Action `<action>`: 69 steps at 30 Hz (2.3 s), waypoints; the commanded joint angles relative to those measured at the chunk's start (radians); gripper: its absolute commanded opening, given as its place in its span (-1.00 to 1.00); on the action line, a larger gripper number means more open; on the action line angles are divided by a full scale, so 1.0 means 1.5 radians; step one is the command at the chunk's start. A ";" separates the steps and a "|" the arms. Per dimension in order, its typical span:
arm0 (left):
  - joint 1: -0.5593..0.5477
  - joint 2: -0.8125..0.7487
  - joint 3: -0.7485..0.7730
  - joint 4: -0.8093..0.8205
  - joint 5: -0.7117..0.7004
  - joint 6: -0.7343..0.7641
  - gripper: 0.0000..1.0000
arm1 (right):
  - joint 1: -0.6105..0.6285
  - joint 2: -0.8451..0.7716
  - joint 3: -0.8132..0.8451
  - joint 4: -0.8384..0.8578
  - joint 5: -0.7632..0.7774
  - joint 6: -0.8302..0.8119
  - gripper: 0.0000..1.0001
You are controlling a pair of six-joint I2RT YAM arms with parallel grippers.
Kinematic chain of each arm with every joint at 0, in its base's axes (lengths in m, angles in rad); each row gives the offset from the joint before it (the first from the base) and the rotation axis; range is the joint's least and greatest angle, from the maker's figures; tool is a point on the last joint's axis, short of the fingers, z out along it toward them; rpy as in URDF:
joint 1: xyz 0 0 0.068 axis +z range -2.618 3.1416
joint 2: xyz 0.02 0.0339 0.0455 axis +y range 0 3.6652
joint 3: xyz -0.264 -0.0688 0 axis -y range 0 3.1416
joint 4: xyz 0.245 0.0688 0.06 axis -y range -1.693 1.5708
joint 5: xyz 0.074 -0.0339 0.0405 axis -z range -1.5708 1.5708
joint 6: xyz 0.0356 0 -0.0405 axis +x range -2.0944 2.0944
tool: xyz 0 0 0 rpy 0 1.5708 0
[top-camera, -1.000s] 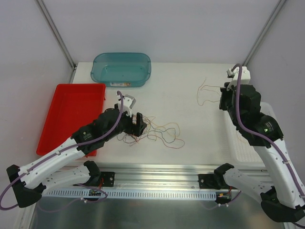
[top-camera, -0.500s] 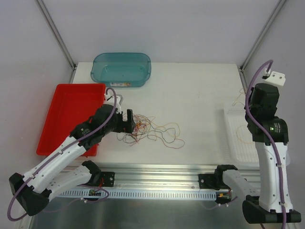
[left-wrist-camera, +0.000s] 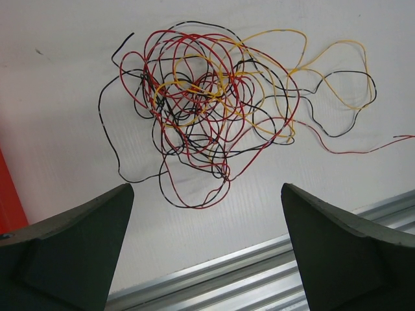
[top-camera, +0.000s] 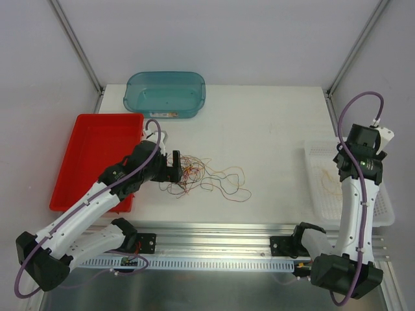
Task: Untangle the cables
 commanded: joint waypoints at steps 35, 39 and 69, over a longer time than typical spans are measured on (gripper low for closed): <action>0.010 0.308 0.038 0.044 0.006 -0.146 0.60 | 0.653 0.353 -0.005 0.396 -0.293 0.233 0.61; 0.009 0.313 0.017 0.059 0.017 -0.151 0.57 | 0.653 0.436 0.031 0.432 -0.321 0.257 0.50; 0.010 0.325 -0.025 0.089 0.009 -0.155 0.59 | 0.663 0.399 0.031 0.413 -0.420 0.150 -0.99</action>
